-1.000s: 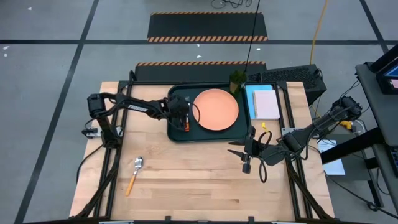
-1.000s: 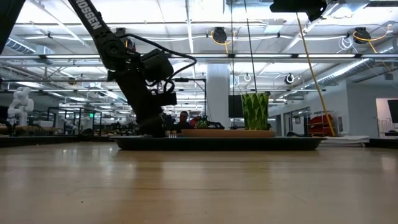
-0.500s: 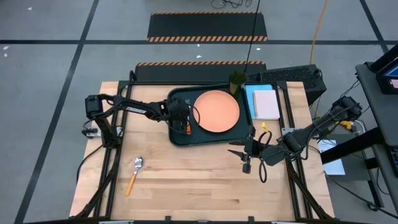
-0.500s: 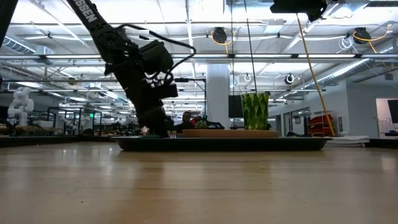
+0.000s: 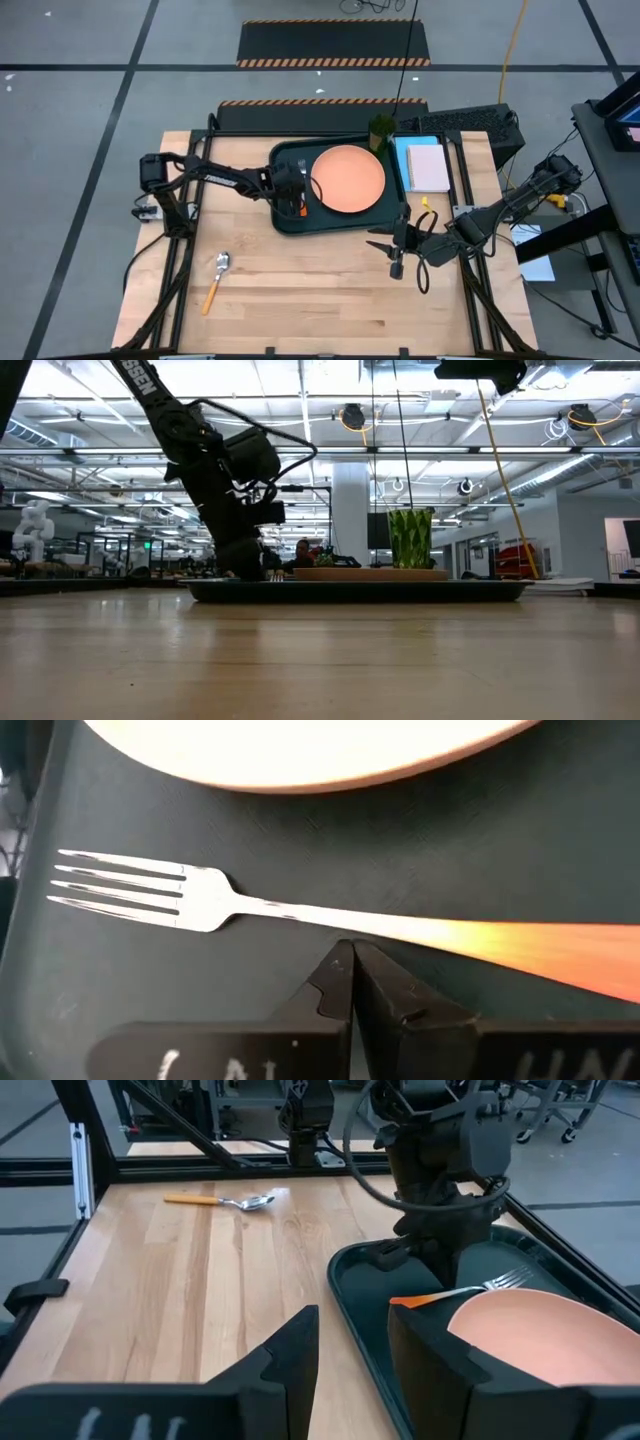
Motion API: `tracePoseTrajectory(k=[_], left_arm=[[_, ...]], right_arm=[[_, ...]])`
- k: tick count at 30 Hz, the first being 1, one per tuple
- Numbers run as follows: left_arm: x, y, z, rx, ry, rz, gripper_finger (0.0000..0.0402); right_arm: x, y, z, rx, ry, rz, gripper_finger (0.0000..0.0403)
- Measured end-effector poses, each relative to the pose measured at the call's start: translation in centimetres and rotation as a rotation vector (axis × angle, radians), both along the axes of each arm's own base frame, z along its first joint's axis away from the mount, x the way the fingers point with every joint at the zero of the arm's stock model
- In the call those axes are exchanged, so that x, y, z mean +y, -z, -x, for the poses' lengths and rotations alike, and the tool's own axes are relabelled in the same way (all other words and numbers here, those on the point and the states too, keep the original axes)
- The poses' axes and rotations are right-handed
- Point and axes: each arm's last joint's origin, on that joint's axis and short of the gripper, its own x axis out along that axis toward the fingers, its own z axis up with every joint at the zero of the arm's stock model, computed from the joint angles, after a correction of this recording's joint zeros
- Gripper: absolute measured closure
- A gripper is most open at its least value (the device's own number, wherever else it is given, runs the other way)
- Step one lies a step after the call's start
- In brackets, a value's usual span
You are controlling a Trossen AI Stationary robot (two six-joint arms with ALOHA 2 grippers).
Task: Pick and place plate/cup/fork/spoon on tray
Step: Put the orange fork on the black tray to the left of the orange plate
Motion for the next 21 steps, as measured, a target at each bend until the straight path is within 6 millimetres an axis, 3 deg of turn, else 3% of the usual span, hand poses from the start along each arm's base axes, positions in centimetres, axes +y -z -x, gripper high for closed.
tracePoseTrajectory(k=[14, 21], left_arm=[[-0.28, -0.31, -0.56, -0.071, 0.029, 0.03, 0.0398], [-0.89, -0.86, 0.13, -0.028, 0.002, 0.058, 0.0396]], right_arm=[[0.07, 0.0, -0.02, 0.004, -0.023, -0.008, 0.0284], [0.07, 0.02, -0.01, 0.005, -0.022, -0.009, 0.0284]])
